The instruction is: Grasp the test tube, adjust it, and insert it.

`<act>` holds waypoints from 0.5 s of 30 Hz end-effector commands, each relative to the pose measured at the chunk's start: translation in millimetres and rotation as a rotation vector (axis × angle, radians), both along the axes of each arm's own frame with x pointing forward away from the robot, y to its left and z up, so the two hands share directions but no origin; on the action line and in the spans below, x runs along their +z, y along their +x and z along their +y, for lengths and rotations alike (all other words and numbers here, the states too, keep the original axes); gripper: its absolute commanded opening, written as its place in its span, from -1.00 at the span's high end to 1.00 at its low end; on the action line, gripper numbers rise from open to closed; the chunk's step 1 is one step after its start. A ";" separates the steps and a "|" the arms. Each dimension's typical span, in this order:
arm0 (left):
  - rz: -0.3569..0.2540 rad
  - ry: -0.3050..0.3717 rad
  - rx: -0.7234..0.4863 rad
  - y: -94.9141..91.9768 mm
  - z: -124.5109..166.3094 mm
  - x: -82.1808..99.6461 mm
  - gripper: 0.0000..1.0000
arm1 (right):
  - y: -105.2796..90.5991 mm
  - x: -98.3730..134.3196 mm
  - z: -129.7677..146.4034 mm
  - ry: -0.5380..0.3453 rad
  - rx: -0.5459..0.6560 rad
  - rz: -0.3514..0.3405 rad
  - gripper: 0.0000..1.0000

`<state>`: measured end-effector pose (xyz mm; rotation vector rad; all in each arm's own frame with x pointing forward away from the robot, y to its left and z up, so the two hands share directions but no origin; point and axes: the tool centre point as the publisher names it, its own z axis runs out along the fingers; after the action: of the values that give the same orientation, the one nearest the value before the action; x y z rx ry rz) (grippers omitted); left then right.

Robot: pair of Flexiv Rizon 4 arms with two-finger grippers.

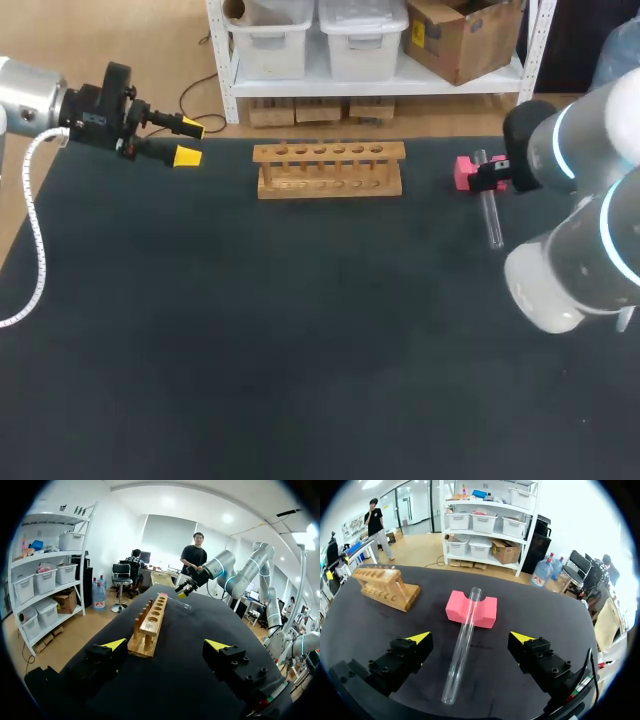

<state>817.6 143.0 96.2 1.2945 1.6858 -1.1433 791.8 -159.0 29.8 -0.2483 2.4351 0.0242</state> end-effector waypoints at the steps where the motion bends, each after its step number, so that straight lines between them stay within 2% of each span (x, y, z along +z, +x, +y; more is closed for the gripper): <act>1: -0.002 -0.001 0.000 0.1 0.2 -0.9 -1.00 | 4.8 -9.6 5.2 -0.200 -0.163 -0.052 -1.00; 15: -0.002 -0.001 0.000 0.1 0.2 -0.9 -1.00 | 6.6 -29.1 11.4 -0.165 -0.150 -0.035 -1.00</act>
<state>817.6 142.9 96.2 1.2945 1.6859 -1.1433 798.4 -150.1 3.3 -0.1983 2.4380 -0.0895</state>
